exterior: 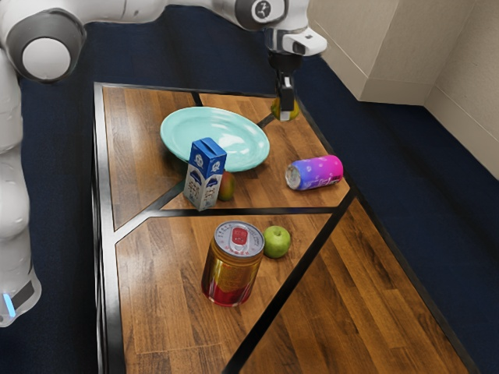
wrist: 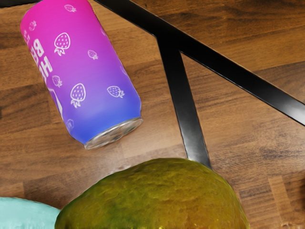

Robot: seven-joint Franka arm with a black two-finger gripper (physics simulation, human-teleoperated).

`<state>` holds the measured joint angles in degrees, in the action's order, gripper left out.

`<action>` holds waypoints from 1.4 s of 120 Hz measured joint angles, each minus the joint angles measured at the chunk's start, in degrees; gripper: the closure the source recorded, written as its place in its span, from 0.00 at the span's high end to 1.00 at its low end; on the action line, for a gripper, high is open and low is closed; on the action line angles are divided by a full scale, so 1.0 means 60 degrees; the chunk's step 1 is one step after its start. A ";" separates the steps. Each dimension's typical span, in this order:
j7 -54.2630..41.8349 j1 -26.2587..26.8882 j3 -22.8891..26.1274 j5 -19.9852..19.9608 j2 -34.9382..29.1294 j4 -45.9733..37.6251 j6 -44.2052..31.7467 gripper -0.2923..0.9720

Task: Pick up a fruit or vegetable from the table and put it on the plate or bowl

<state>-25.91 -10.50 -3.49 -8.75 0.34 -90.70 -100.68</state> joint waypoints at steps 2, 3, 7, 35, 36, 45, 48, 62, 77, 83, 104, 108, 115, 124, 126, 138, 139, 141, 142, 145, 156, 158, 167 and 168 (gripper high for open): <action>-0.0043 0.0103 -0.0250 0.0010 -0.0049 0.0007 0.0100 0.49; -0.0065 0.0155 -0.0376 0.0014 -0.0071 0.0009 0.0147 0.49; -0.0155 0.0272 -0.0789 0.0030 -0.0131 0.0011 0.0324 0.49; -0.0785 -0.0809 -0.1893 0.0061 -0.0145 -0.0640 0.1015 0.49; -0.0806 -0.0866 -0.1915 0.0060 -0.0140 -0.0664 0.1027 0.49; -0.0995 -0.1454 -0.2046 0.0050 0.0041 -0.0780 0.1119 0.49; -0.1060 -0.1678 -0.2070 0.0036 0.0210 -0.0732 0.1142 0.49; -0.1336 -0.1732 -0.1985 -0.0018 0.0822 -0.0303 0.1220 0.49; -0.1579 -0.0194 -0.1946 -0.0053 0.0991 -0.0228 0.1243 0.48; -0.1672 -0.0152 -0.1999 -0.0066 0.1008 -0.0216 0.1236 0.48; -0.1953 -0.0671 -0.1908 -0.0081 0.1030 -0.0132 0.1224 0.49; -0.1999 -0.0711 -0.1863 -0.0081 0.1048 -0.0134 0.1223 0.49; -0.2077 -0.0705 -0.1851 -0.0082 0.1076 -0.0135 0.1221 0.50; -0.2224 -0.0769 -0.1892 -0.0158 0.1222 -0.0137 0.1234 0.61; -0.2256 -0.0797 -0.1896 -0.0174 0.1244 -0.0137 0.1237 0.63; -0.2432 -0.0878 -0.1919 -0.0264 0.1346 -0.0137 0.1249 0.70; -0.2445 -0.0879 -0.1920 -0.0269 0.1352 -0.0137 0.1250 0.70; -0.2471 -0.0878 -0.1921 -0.0279 0.1360 -0.0137 0.1251 0.71; -0.2484 -0.0876 -0.1921 -0.0283 0.1364 -0.0137 0.1252 0.71; -0.2520 -0.0869 -0.1919 -0.0302 0.1371 -0.0137 0.1254 0.72; -0.2612 -0.0738 -0.1812 -0.0730 0.1014 -0.0071 0.1318 0.74; -0.2584 -0.0671 -0.1714 -0.0849 0.0868 0.0152 0.1348 0.75; -0.2122 0.0538 -0.0907 -0.0336 0.0595 0.2639 0.1880 0.76; -0.2052 0.0757 -0.0794 -0.0194 0.0582 0.2829 0.1958 0.76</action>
<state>-38.22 -5.96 -8.25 -9.91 3.83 -73.72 -88.93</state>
